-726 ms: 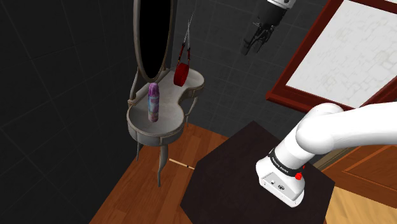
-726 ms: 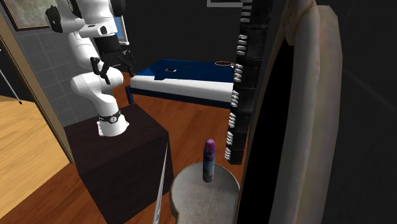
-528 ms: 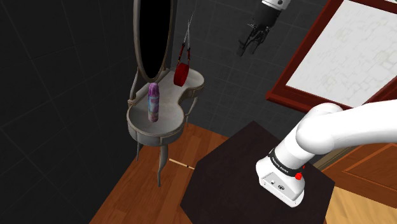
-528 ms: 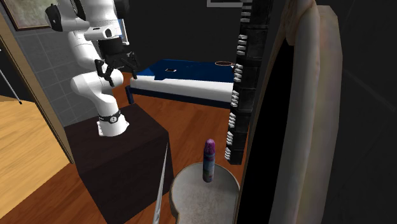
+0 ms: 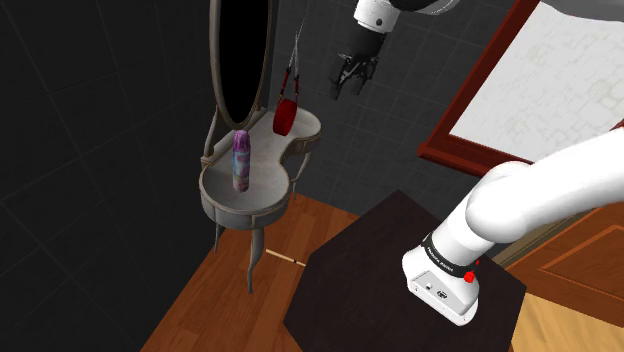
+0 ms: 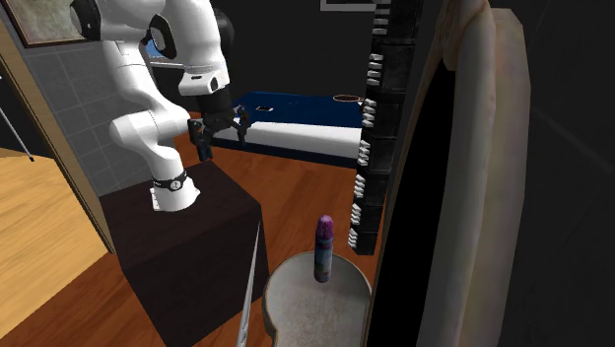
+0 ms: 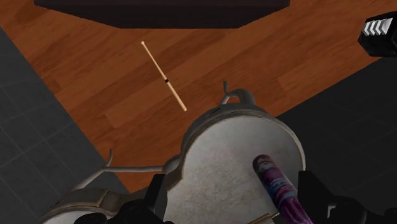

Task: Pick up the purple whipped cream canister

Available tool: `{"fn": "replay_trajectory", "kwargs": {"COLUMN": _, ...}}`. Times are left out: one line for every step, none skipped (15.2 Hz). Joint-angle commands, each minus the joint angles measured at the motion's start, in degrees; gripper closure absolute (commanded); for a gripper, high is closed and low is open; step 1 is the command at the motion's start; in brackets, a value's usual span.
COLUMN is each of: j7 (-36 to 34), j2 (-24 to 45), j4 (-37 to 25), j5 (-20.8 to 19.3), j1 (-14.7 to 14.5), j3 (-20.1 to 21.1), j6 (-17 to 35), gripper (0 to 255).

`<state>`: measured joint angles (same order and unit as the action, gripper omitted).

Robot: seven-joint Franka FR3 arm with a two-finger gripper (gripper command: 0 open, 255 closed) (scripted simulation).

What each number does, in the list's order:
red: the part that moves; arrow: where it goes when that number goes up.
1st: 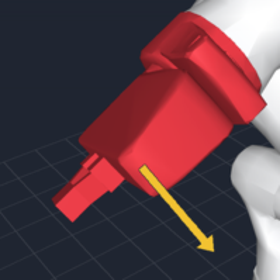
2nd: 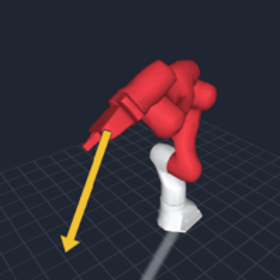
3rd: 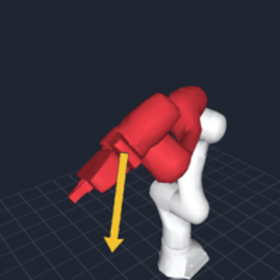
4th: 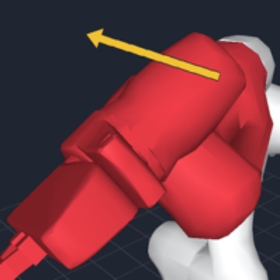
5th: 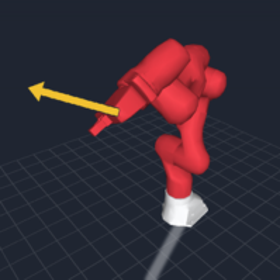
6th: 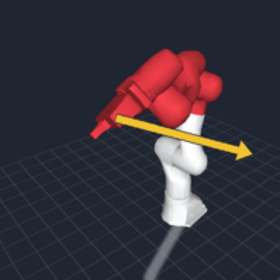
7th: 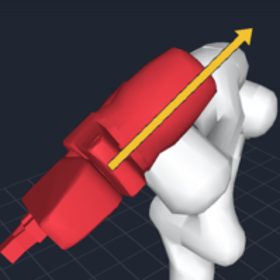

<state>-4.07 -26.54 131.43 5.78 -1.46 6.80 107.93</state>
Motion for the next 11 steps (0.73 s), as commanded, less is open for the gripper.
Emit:
{"fn": "replay_trajectory", "kwargs": {"j7": -1.9, "j2": 4.0, "j4": -1.8, "j5": 0.2, "j1": -0.4, "j3": 1.4, "j6": 1.7, "gripper": 0}}
{"fn": "replay_trajectory", "kwargs": {"j7": -2.6, "j2": 6.1, "j4": -2.8, "j5": 0.1, "j1": -0.5, "j3": 2.0, "j6": 2.7, "gripper": 0}}
{"fn": "replay_trajectory", "kwargs": {"j7": -3.4, "j2": 8.3, "j4": -3.8, "j5": 0.0, "j1": -0.6, "j3": 2.6, "j6": 3.6, "gripper": 0}}
{"fn": "replay_trajectory", "kwargs": {"j7": -4.3, "j2": 10.4, "j4": -4.8, "j5": -0.2, "j1": -0.7, "j3": 3.2, "j6": 4.4, "gripper": 0}}
{"fn": "replay_trajectory", "kwargs": {"j7": -5.1, "j2": 12.6, "j4": -6.0, "j5": -0.4, "j1": -0.8, "j3": 3.7, "j6": 5.2, "gripper": 0}}
{"fn": "replay_trajectory", "kwargs": {"j7": -5.9, "j2": 14.8, "j4": -7.2, "j5": -0.7, "j1": -0.9, "j3": 4.2, "j6": 5.9, "gripper": 0}}
{"fn": "replay_trajectory", "kwargs": {"j7": -6.8, "j2": 17.1, "j4": -8.5, "j5": -1.0, "j1": -1.1, "j3": 4.7, "j6": 6.6, "gripper": 0}}
{"fn": "replay_trajectory", "kwargs": {"j7": -7.6, "j2": 19.3, "j4": -9.8, "j5": -1.4, "j1": -1.2, "j3": 5.1, "j6": 7.2, "gripper": 0}}
{"fn": "replay_trajectory", "kwargs": {"j7": -8.5, "j2": 21.6, "j4": -11.3, "j5": -1.8, "j1": -1.4, "j3": 5.5, "j6": 7.7, "gripper": 0}}
{"fn": "replay_trajectory", "kwargs": {"j7": -9.4, "j2": 23.9, "j4": -12.8, "j5": -2.3, "j1": -1.6, "j3": 5.9, "j6": 8.2, "gripper": 0}}
{"fn": "replay_trajectory", "kwargs": {"j7": -10.2, "j2": 26.1, "j4": -14.3, "j5": -2.8, "j1": -1.8, "j3": 6.2, "j6": 8.6, "gripper": 0}}
